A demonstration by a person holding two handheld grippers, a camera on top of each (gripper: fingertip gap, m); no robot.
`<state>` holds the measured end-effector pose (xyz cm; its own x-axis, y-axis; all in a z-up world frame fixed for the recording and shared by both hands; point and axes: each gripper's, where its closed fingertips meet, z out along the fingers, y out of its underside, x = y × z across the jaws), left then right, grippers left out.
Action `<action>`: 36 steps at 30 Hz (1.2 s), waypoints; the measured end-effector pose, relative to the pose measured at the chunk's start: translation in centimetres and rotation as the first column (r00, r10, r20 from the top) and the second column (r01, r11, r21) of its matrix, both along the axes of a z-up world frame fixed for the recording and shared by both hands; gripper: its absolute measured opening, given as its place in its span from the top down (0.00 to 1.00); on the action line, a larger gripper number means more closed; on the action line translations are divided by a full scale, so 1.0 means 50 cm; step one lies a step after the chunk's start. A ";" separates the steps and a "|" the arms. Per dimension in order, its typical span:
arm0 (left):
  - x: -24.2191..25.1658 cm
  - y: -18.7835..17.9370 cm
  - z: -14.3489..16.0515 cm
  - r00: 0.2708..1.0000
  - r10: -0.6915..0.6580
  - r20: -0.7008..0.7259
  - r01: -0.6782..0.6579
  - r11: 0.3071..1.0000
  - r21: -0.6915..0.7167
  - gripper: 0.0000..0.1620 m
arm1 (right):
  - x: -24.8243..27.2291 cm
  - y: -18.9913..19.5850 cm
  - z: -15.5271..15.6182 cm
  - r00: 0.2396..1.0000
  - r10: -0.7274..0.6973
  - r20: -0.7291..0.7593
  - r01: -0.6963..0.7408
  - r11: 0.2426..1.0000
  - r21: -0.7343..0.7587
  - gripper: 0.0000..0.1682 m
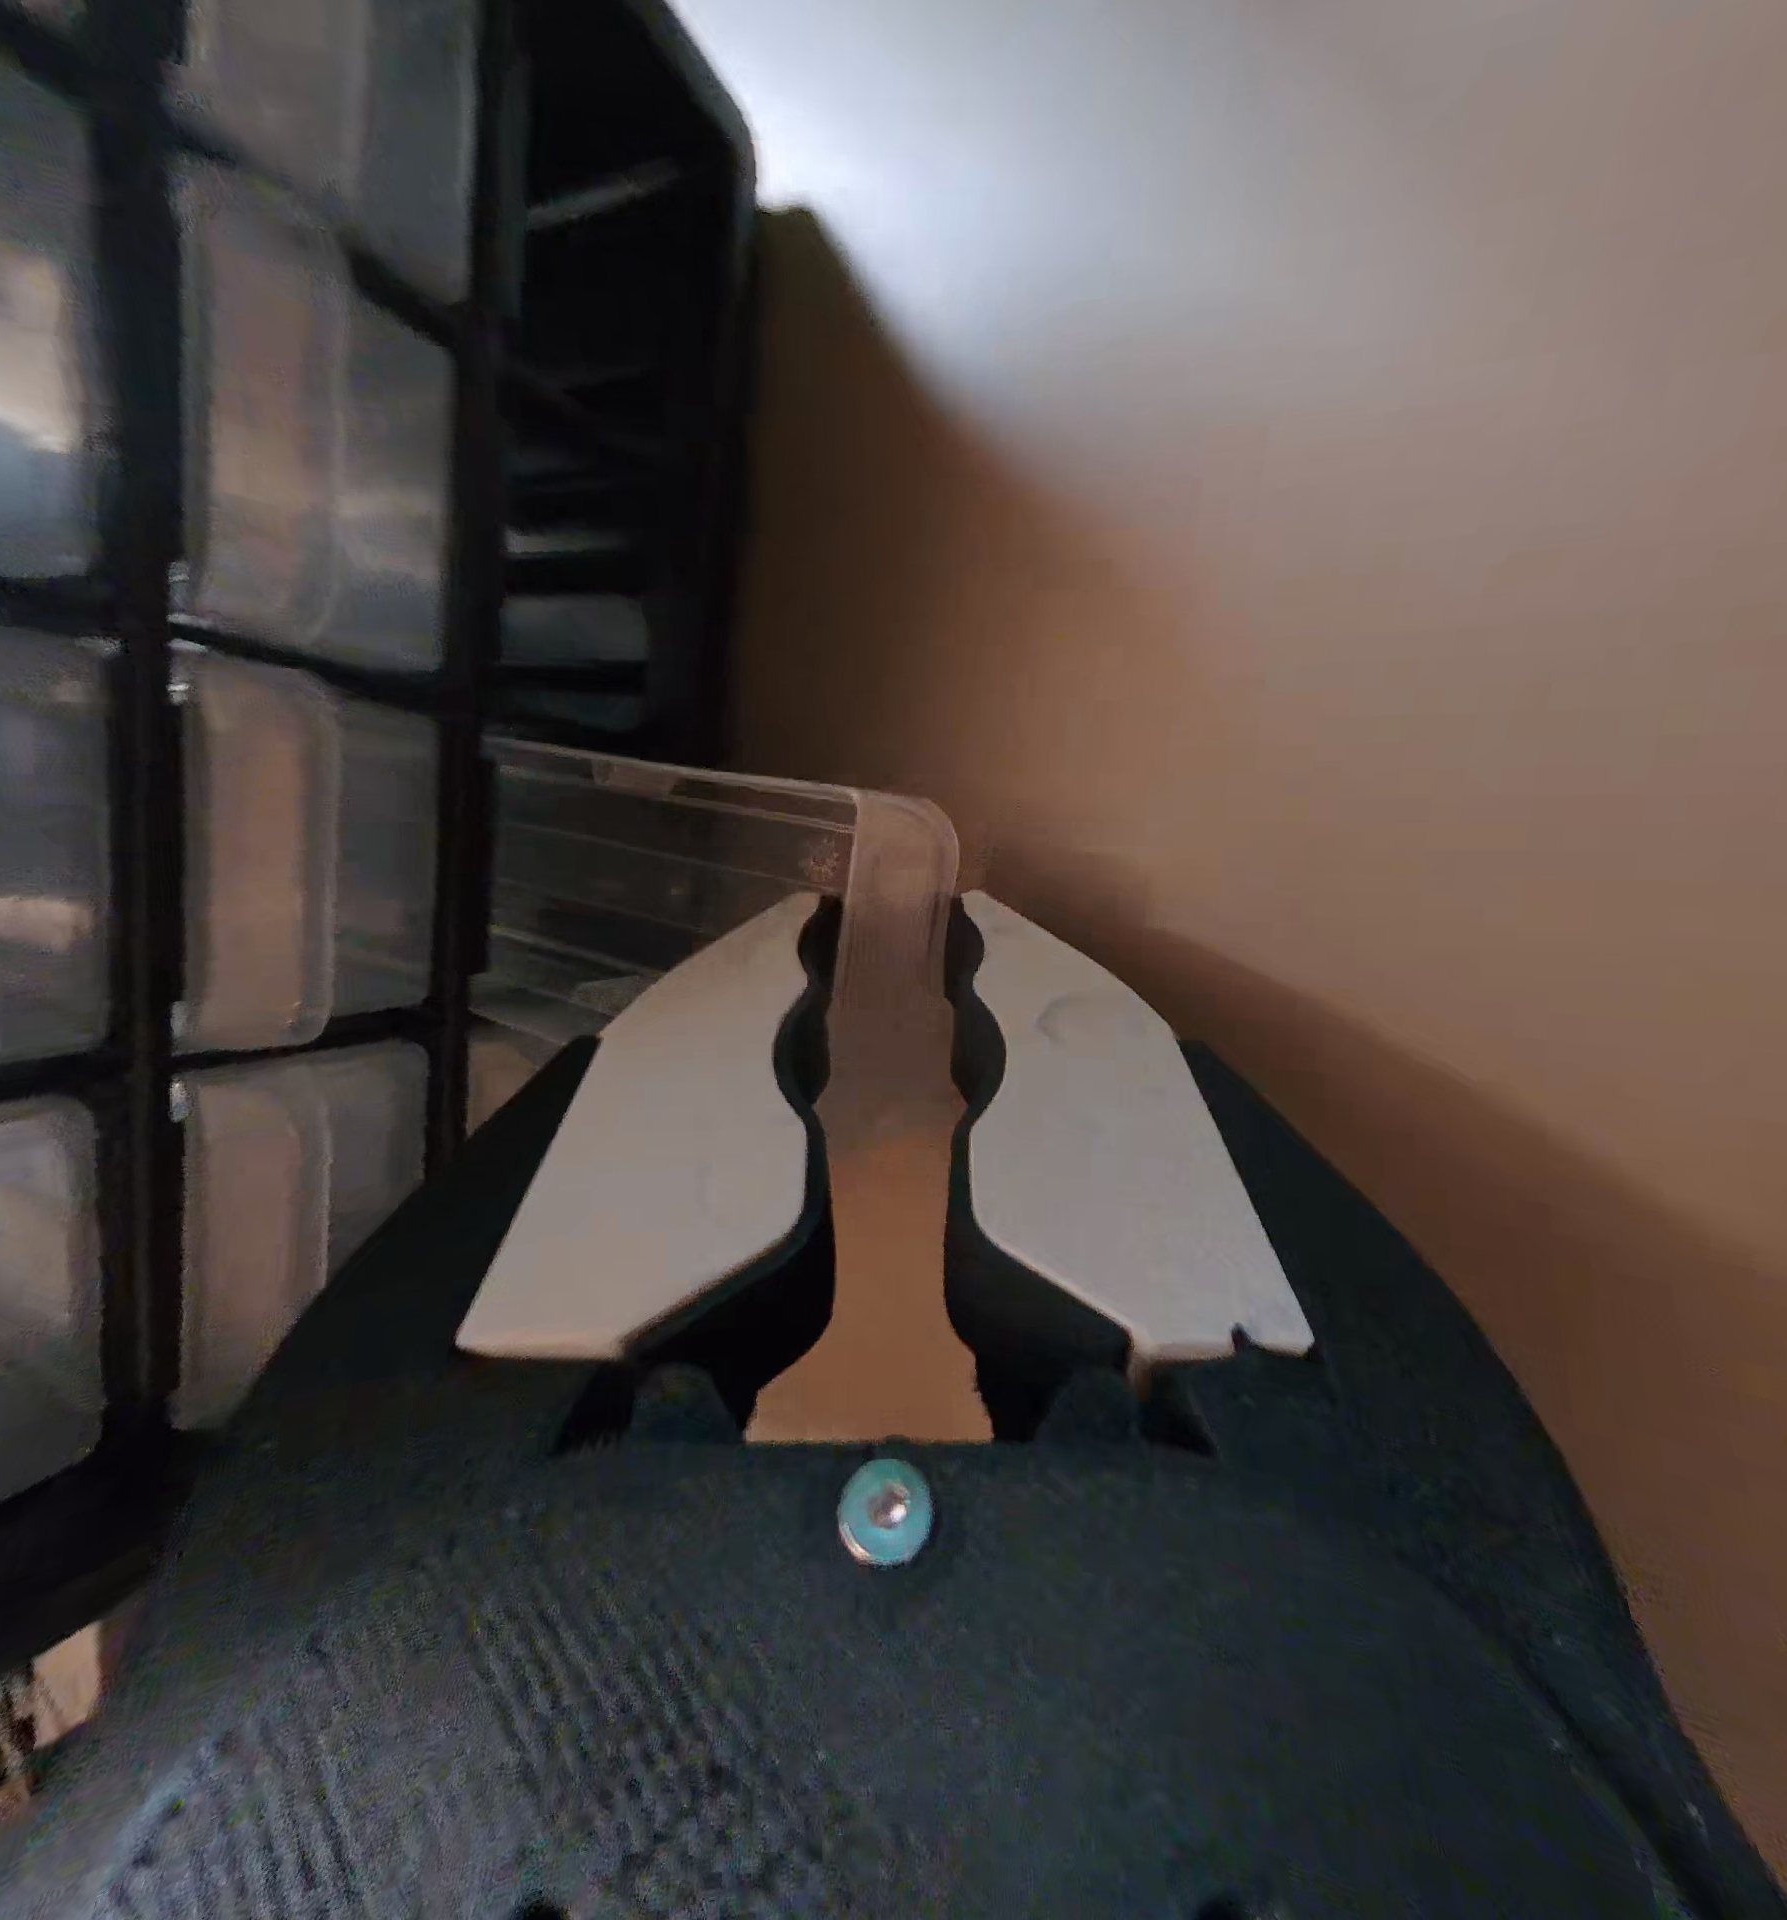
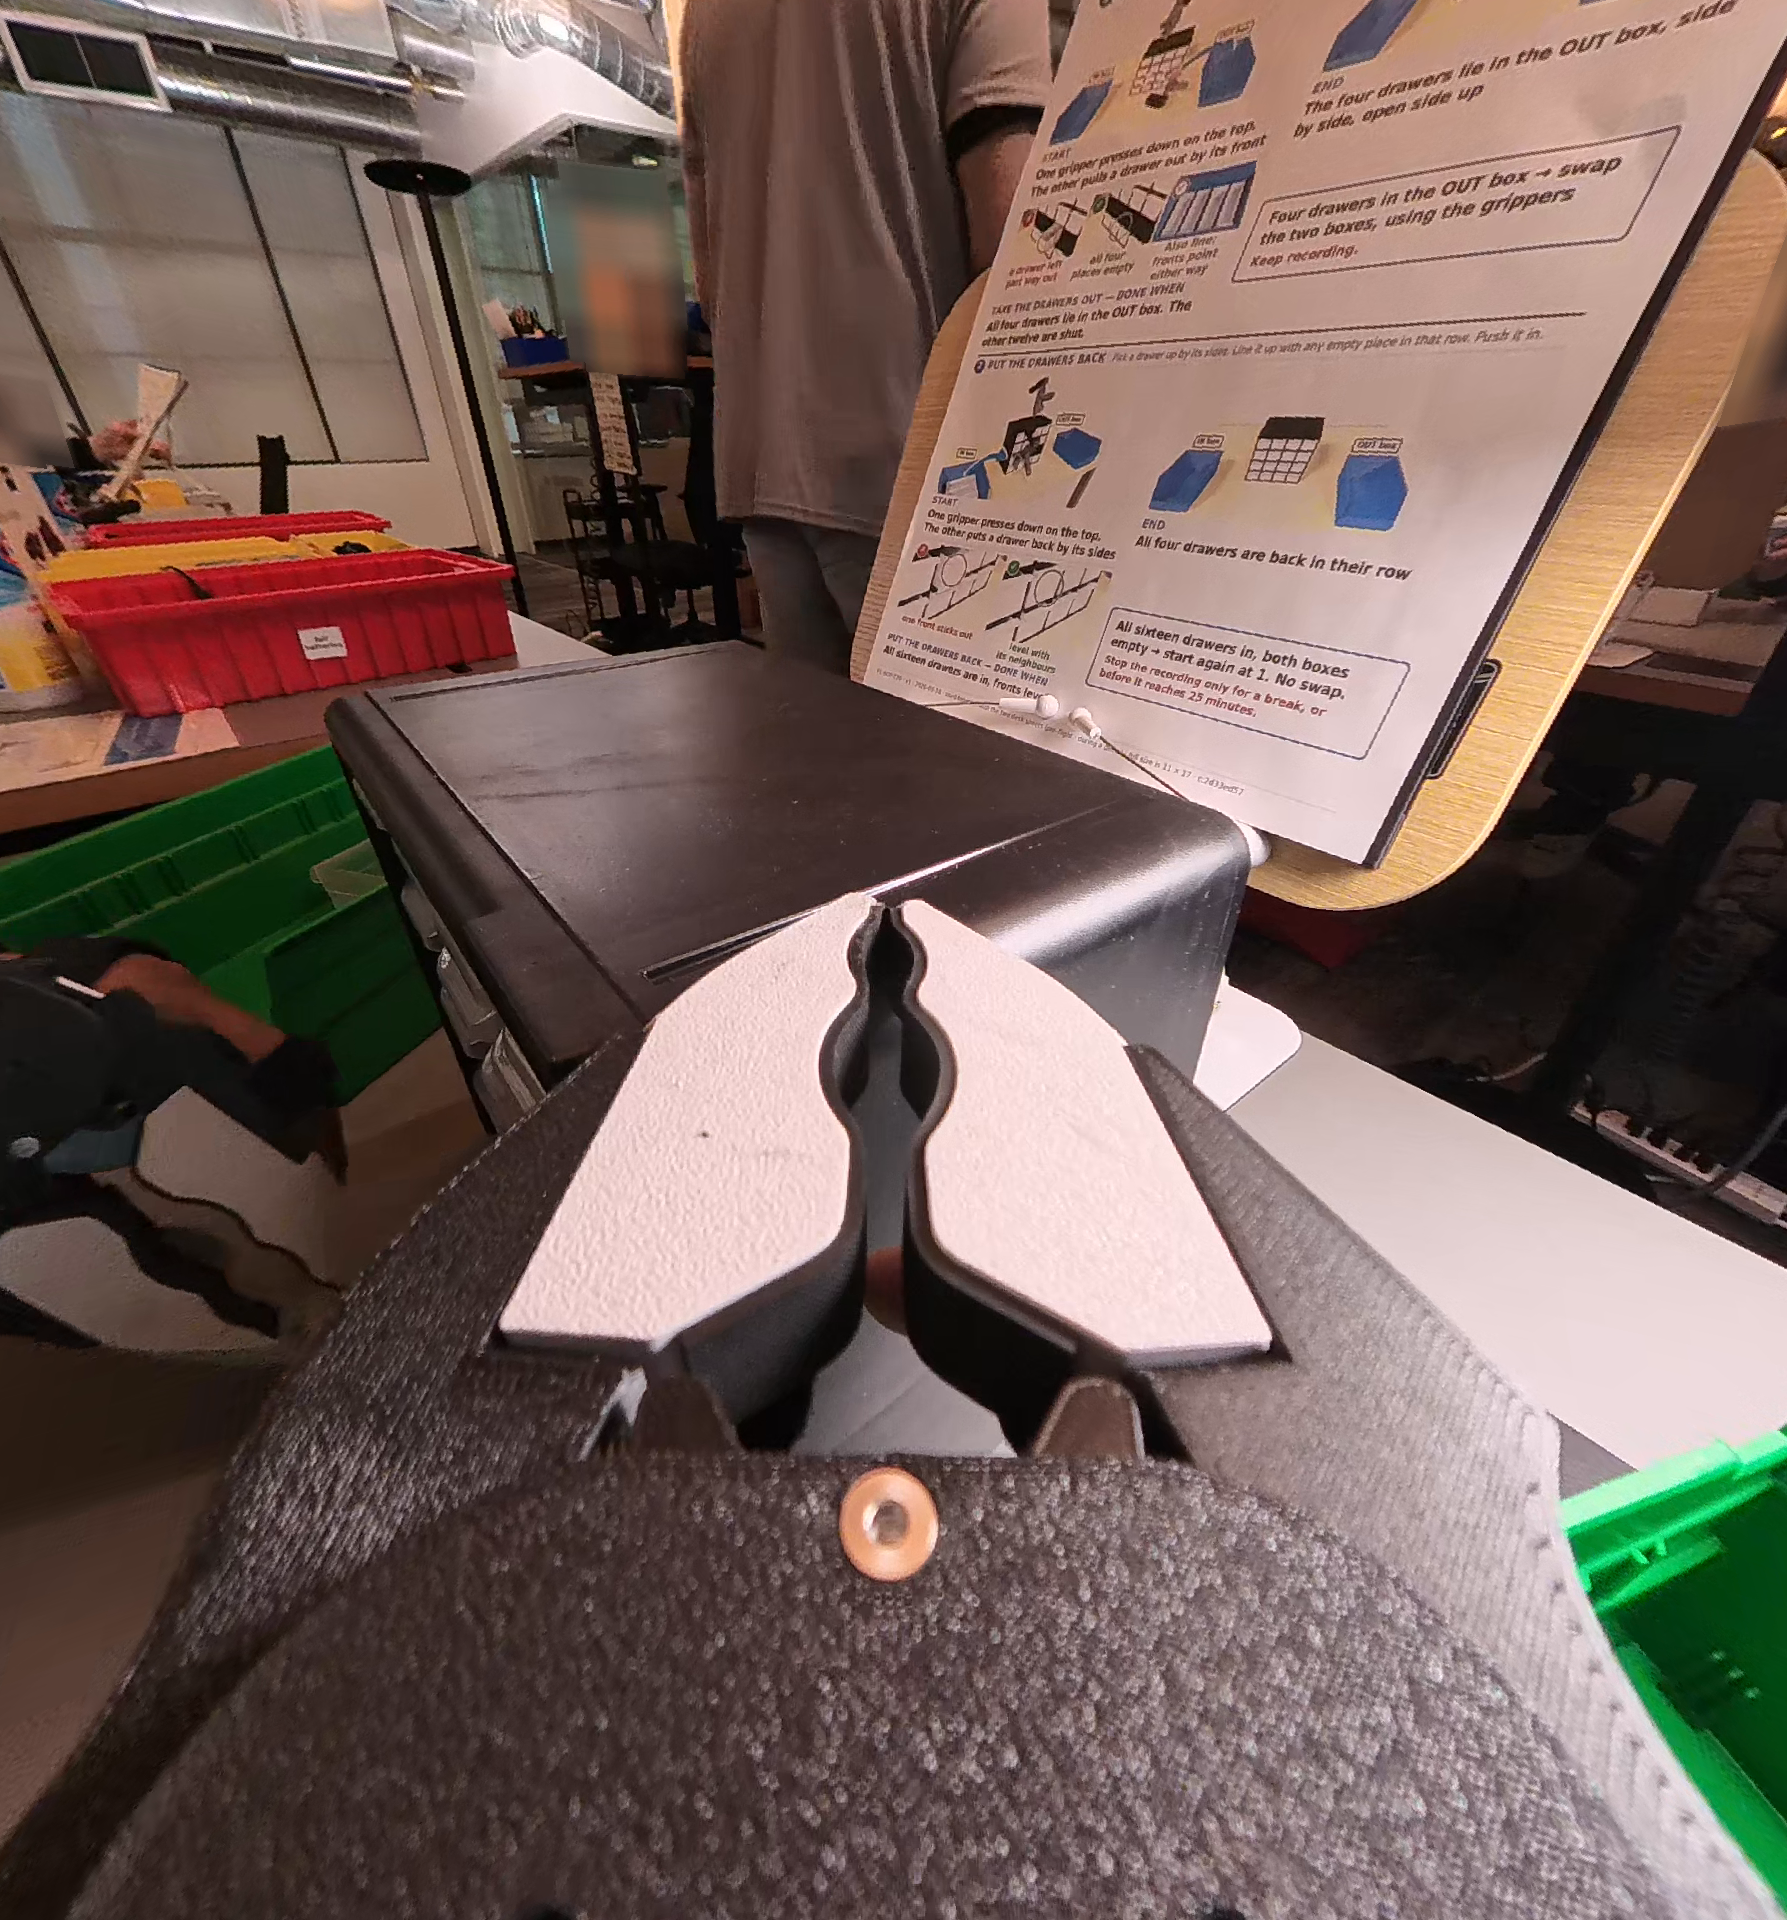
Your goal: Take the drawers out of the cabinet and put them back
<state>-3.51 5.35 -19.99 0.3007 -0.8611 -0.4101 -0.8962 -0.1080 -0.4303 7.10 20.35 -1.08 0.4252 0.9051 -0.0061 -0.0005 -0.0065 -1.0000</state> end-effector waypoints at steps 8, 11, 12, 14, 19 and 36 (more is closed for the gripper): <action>-0.011 0.094 0.019 0.971 0.177 0.159 -0.211 0.950 0.231 0.80 | 0.000 0.000 0.000 1.000 0.006 -0.009 -0.006 1.000 -0.003 1.00; -0.026 0.093 0.028 0.955 0.196 0.222 -0.254 0.927 0.276 0.77 | 0.000 0.000 0.000 1.000 0.011 -0.013 -0.012 1.000 -0.005 1.00; -0.031 0.089 0.032 0.955 0.188 0.231 -0.255 0.917 0.308 0.76 | 0.000 0.000 0.000 1.000 0.014 -0.016 -0.014 1.000 -0.008 1.00; -0.038 0.076 0.042 0.959 0.161 0.234 -0.242 0.894 0.376 0.79 | 0.000 0.000 0.000 1.000 0.018 -0.022 -0.018 1.000 -0.011 1.00; -0.036 0.049 0.036 0.975 0.113 0.191 -0.190 0.867 0.461 0.90 | 0.000 0.001 0.001 1.000 0.012 -0.023 -0.012 1.000 -0.010 1.00; -0.043 0.116 0.034 0.954 0.248 0.167 -0.299 0.810 0.504 0.99 | 0.000 0.001 0.000 0.999 0.017 -0.032 -0.017 1.000 -0.012 1.00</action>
<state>-5.64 11.16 -18.29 0.5484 -0.4049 -0.7316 -0.8186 -0.0816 -0.5685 7.09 20.39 -1.06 0.4094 0.9119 -0.0300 -0.0317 -0.0187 -0.9993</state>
